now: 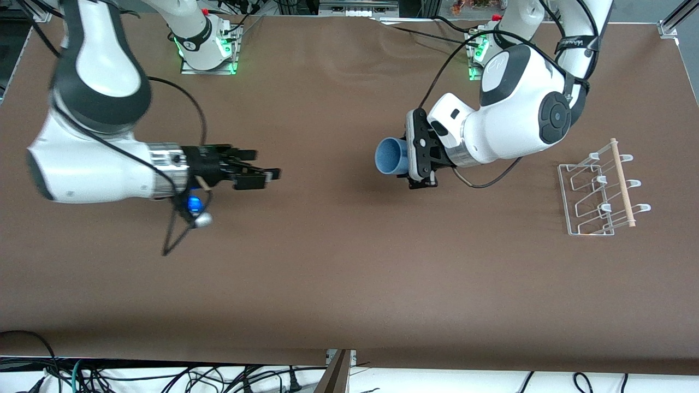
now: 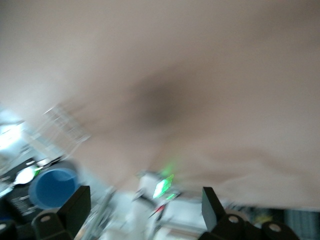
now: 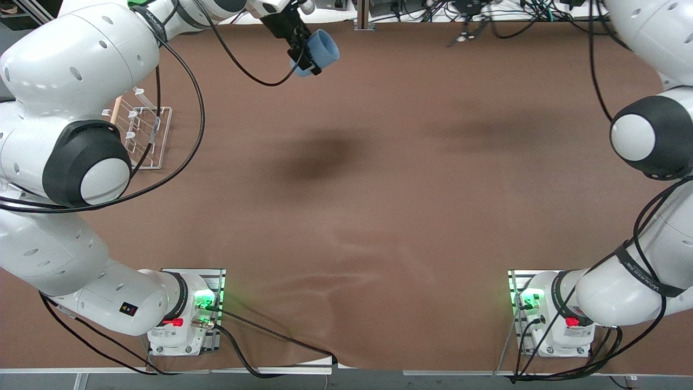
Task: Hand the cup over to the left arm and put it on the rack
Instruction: 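Grasp the cup with the left gripper while the right gripper releases, then carry the cup with the left gripper over the wire rack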
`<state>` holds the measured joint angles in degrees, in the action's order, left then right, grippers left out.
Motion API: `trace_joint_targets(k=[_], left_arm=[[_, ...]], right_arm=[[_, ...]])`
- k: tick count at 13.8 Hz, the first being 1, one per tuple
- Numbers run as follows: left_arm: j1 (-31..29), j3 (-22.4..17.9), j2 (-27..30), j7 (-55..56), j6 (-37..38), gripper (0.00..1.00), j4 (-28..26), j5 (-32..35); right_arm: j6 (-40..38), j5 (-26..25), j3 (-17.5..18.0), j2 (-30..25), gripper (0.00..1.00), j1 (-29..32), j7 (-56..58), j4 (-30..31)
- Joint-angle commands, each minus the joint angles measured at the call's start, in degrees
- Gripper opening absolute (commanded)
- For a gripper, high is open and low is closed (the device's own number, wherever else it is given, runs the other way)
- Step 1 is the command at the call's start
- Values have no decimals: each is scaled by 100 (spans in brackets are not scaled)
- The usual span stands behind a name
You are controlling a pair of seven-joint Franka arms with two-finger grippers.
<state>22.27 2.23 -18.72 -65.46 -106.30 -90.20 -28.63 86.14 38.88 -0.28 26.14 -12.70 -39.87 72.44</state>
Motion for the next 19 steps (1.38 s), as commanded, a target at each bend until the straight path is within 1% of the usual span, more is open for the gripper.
trace_joint_targets(k=[1, 3, 4, 6, 8, 10, 12, 13, 14, 16, 19], left_arm=[[-99, -3, -8, 332, 774, 0, 370, 1205], [-117, -21, -9, 420, 1372, 0, 416, 2190], [-108, -30, -8, 464, 1749, 0, 416, 2674], [-100, -21, -17, 752, 2366, 0, 442, 3728], [-47, -12, -26, 1069, 2876, 0, 434, 4704], [-3, 32, -78, 1507, 3386, 0, 372, 5688], [102, 32, -367, 1764, 3895, 0, 354, 6629], [94, 32, -586, 1773, 4141, 0, 354, 6982], [85, 32, -780, 1878, 4344, 0, 311, 7264], [41, -3, -896, 2272, 4398, 0, -30, 7634], [-204, -4, -739, 2695, 4338, 0, -1075, 8442]], right_arm=[[-482, -1257, -251, -531, 98, 22, 600, 51], [-861, -1671, -795, -654, 99, 13, 1329, 51], [-880, -1891, -998, -681, 99, 13, 1602, 51], [-853, -2286, -1272, -698, 99, 13, 1955, 60], [-801, -2831, -1255, -812, 99, -4, 2254, 269], [-486, -2956, -1229, -1031, 99, -66, 2264, 743], [31, -3009, -1211, -1478, 99, -180, 2264, 1576], [339, -3131, -1194, -1742, 99, -276, 2264, 2007], [533, -3167, -1159, -1918, 99, -286, 2264, 2290], [605, -3168, -1150, -1929, 99, -286, 2273, 2319], [614, -3457, -1141, -1850, 99, -295, 2439, 2284]])
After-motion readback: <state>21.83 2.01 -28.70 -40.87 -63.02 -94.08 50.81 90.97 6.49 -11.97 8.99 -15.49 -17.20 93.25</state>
